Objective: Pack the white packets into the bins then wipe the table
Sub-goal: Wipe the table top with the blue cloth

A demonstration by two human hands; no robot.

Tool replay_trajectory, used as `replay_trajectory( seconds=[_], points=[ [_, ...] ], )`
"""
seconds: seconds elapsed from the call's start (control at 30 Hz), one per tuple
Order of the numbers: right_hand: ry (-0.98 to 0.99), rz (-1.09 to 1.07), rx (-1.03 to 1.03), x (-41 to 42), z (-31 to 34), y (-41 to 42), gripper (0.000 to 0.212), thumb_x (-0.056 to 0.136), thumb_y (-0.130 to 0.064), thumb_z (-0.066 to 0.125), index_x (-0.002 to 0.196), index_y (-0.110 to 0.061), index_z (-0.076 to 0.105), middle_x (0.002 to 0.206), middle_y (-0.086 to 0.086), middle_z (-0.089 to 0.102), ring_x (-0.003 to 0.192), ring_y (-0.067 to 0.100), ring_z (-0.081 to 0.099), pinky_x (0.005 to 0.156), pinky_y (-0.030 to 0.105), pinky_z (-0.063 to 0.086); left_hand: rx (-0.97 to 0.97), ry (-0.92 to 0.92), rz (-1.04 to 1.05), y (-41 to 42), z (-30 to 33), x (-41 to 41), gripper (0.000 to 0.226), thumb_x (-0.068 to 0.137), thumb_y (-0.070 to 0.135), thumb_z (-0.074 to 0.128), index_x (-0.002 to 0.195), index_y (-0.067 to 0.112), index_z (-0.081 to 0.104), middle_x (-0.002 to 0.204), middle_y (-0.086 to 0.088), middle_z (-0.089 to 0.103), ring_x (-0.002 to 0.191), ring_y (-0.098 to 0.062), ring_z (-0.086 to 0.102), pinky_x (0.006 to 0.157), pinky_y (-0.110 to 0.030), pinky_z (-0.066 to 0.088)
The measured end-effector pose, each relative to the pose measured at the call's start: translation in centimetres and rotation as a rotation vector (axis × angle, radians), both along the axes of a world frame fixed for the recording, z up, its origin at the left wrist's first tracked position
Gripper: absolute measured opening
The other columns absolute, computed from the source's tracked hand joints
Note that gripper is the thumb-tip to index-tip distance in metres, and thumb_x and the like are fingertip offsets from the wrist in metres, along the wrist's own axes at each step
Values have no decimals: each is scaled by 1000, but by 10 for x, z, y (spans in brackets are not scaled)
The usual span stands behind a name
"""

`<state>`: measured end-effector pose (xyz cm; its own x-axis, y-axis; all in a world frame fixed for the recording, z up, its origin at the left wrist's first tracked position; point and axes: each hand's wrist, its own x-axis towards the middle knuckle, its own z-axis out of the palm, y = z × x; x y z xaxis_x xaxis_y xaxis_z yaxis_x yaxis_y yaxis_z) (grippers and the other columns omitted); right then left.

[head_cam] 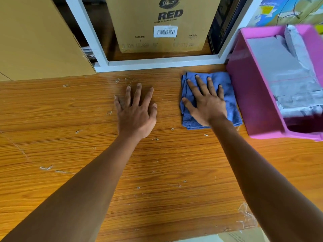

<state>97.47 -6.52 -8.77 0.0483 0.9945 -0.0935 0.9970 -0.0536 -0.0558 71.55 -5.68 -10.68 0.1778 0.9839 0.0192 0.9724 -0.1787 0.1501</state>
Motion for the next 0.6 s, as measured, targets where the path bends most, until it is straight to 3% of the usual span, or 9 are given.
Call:
replay_trajectory(
  seconds=[0.17,0.27,0.4,0.6],
  points=[
    [30,-93,-10,8,3,50,76,99,-74,7,167,-41,4,177,-8,-3,162,32,-7,127,64,-1,2,-8,1,1,-1,0,60,108,62,11,166,48,6,178,5,-1,164,-29,-7,127,-67,-1],
    [95,-122,25,-1,0,40,73,102,-66,12,168,-34,9,177,2,0,162,35,-6,128,62,-2,-5,-3,5,0,-2,-2,60,107,62,11,166,48,6,178,4,-1,164,-30,-7,127,-67,-1],
    [87,-236,83,-14,-7,13,86,102,-66,21,168,-14,0,173,23,-8,162,36,-8,129,58,-2,-6,13,-4,1,0,-1,61,107,64,12,166,48,4,178,3,-2,163,-32,-6,127,-68,0],
    [77,-375,17,-14,-2,61,98,99,-70,20,166,-2,1,173,25,-3,161,38,-5,129,59,1,-6,5,2,1,-3,-1,60,108,62,10,166,49,3,178,5,-4,164,-29,-8,127,-66,-1]
  ],
)
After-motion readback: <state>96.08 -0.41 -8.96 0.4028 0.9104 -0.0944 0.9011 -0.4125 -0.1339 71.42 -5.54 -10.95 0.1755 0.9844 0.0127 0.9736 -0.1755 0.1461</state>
